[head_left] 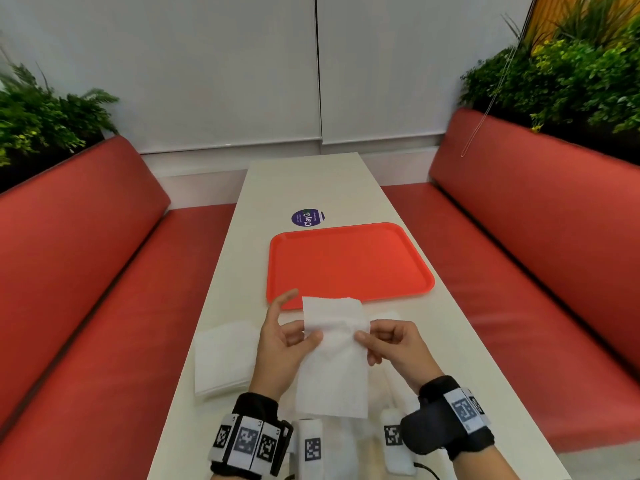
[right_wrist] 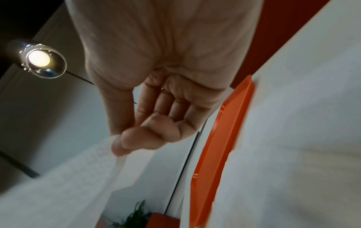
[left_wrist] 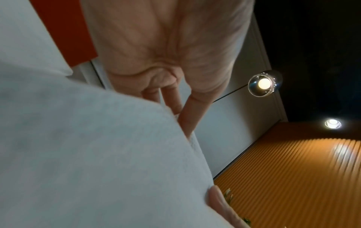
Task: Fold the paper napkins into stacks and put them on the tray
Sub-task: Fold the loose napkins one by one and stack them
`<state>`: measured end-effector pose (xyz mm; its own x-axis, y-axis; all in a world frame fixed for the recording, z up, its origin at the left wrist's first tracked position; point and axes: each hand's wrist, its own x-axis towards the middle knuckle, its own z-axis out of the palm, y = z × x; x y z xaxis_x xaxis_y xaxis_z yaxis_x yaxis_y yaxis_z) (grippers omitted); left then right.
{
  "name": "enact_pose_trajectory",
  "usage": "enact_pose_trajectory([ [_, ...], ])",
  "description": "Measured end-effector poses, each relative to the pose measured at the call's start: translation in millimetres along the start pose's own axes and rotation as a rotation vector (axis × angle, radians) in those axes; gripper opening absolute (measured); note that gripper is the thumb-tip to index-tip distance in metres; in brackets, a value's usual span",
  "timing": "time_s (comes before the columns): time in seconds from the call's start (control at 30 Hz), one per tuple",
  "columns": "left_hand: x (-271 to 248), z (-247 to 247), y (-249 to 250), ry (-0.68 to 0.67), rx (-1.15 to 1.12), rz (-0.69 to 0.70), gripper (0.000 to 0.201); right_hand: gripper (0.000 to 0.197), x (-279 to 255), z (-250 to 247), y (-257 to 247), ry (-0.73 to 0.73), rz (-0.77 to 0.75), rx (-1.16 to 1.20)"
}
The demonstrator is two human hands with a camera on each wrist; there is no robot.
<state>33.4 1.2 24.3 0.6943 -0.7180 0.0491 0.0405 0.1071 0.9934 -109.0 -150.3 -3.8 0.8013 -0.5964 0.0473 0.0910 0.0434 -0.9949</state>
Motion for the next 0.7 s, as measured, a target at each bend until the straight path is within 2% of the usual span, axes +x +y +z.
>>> enact_pose_trajectory([
  [0.1, -3.2, -6.2, 5.5, 0.009, 0.037, 0.047, 0.068, 0.003, -2.1, 6.2, 0.3, 0.031, -0.03, 0.11],
  [0.2, -6.1, -7.1, 12.4, 0.031, 0.025, 0.066, 0.06, 0.018, -3.5, 6.2, 0.5, 0.06, -0.055, 0.186],
  [0.27, -8.7, -6.2, 16.7, 0.004, 0.014, 0.077, 0.047, 0.028, -5.2, 6.5, -3.6, 0.064, -0.075, 0.186],
  [0.43, -14.1, -5.4, 25.4, 0.01, -0.016, 0.073, 0.03, 0.029, -7.7, 6.2, -11.4, 0.085, -0.134, 0.149],
  [0.53, -13.9, -5.7, 25.2, 0.054, 0.04, 0.046, 0.008, 0.032, -8.1, 3.0, -11.5, 0.088, -0.182, 0.095],
  [0.63, -11.3, -6.1, 15.9, 0.055, 0.218, -0.028, 0.026, 0.035, -8.8, 0.4, -12.7, 0.083, -0.217, 0.022],
  [0.7, -12.2, -5.4, 10.0, 0.063, 0.278, -0.044, 0.031, 0.037, -9.0, -1.2, -13.2, 0.069, -0.241, -0.016],
])
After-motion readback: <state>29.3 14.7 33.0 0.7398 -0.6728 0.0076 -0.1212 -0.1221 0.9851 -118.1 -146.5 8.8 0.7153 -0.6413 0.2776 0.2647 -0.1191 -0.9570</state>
